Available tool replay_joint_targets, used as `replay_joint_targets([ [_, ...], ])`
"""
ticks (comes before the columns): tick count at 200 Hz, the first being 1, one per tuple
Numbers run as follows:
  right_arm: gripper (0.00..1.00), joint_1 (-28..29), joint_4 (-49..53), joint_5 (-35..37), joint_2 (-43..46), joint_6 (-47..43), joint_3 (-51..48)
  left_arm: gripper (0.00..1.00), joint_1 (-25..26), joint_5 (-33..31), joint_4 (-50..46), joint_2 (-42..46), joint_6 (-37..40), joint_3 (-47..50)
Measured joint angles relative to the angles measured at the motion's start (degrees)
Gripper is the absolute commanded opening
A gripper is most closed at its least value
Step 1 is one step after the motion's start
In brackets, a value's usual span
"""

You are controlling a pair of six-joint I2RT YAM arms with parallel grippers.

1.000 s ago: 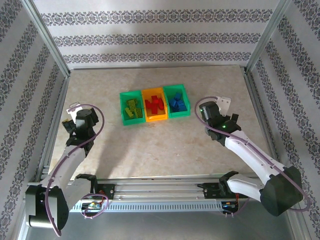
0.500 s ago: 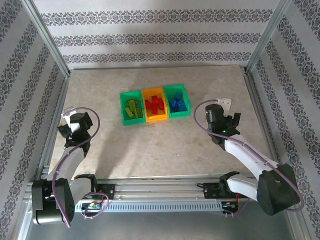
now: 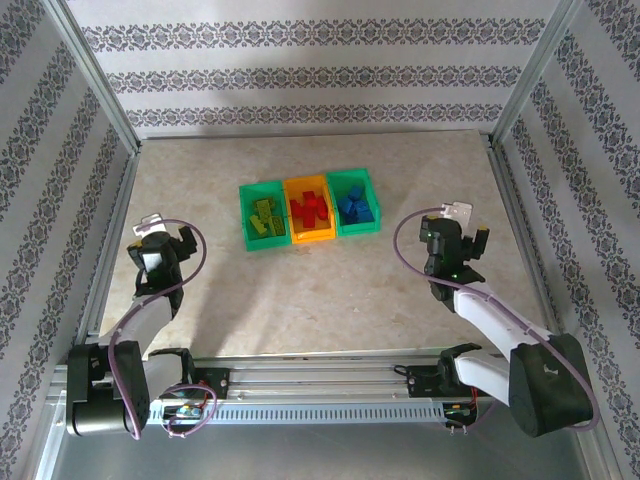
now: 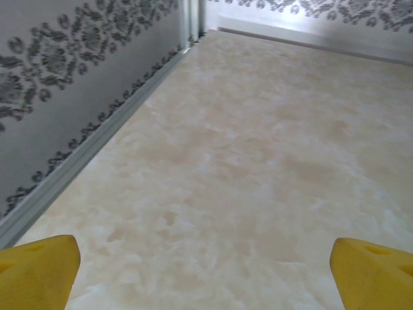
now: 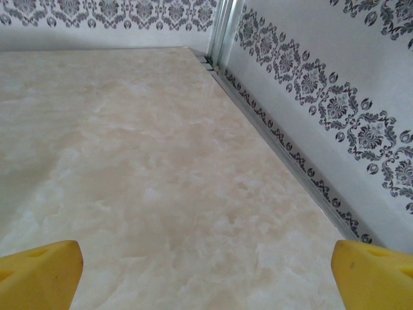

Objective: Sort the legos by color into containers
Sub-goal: Reset both arms

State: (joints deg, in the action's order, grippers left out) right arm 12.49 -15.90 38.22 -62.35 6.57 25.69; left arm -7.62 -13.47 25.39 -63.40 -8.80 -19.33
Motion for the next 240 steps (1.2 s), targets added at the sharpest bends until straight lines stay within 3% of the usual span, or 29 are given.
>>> replay_joint_targets([
  [87, 0.98, -3.39, -9.35, -8.81, 4.24, -2.34, -6.78, 1.0, 0.7, 9.03, 13.14, -9.7, 1.77, 1.86],
  [200, 0.98, -7.17, -18.58, -14.36, 0.7, -4.0, -10.4, 1.0, 10.62, 10.91, 24.46, -23.19, 9.4, -0.17],
  [240, 0.98, -7.91, -22.62, -15.89, -1.53, -4.66, -11.26, 0.99, 10.88, 10.91, 27.54, -24.3, 10.38, -0.2],
])
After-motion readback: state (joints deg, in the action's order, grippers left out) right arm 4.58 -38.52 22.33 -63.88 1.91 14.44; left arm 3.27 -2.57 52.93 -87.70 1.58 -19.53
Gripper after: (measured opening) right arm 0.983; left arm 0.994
